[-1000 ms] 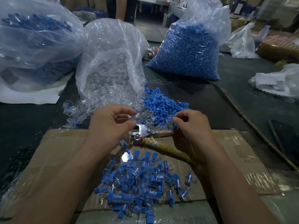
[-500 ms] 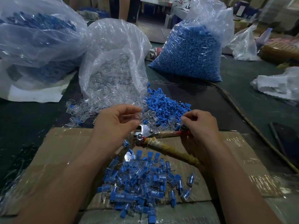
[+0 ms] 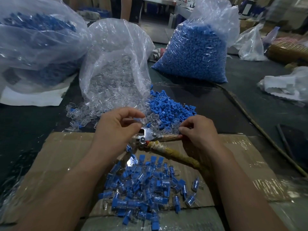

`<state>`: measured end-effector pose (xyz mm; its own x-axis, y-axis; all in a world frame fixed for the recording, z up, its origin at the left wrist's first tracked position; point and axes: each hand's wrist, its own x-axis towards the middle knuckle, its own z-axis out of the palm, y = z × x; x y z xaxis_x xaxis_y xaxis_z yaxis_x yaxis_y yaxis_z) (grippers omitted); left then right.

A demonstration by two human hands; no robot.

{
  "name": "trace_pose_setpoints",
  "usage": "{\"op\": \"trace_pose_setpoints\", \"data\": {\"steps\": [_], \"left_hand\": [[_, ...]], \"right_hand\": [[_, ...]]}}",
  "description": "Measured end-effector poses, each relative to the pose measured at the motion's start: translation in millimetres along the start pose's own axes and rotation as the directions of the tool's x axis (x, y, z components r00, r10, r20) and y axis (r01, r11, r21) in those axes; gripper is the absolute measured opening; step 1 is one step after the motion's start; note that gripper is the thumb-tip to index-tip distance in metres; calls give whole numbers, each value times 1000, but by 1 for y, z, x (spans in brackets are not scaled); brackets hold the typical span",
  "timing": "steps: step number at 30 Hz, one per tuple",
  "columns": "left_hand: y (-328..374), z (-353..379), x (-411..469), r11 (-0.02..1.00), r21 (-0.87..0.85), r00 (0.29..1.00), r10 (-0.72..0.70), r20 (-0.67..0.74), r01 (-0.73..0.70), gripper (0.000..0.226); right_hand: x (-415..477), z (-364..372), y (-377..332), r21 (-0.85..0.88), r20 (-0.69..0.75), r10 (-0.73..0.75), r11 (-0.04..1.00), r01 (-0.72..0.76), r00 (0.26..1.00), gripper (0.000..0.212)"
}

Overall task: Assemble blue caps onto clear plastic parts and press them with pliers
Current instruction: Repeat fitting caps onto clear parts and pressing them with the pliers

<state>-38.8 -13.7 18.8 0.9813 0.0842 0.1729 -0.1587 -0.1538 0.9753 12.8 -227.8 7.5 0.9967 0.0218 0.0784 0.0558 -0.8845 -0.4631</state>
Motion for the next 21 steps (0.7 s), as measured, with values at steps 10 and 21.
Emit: {"op": "trace_pose_setpoints", "data": {"steps": [10,21], "left_hand": [[1,1,1,1000,-7,1000,-3,-29,3,26],[3,2,0,1000,-14,999,-25,25,25,21]], "right_hand": [[-5,-2,-2,224,-117,23,975,4,993,18],[-8,-6,-4,286,-123,-5,958,40,992,14]]}}
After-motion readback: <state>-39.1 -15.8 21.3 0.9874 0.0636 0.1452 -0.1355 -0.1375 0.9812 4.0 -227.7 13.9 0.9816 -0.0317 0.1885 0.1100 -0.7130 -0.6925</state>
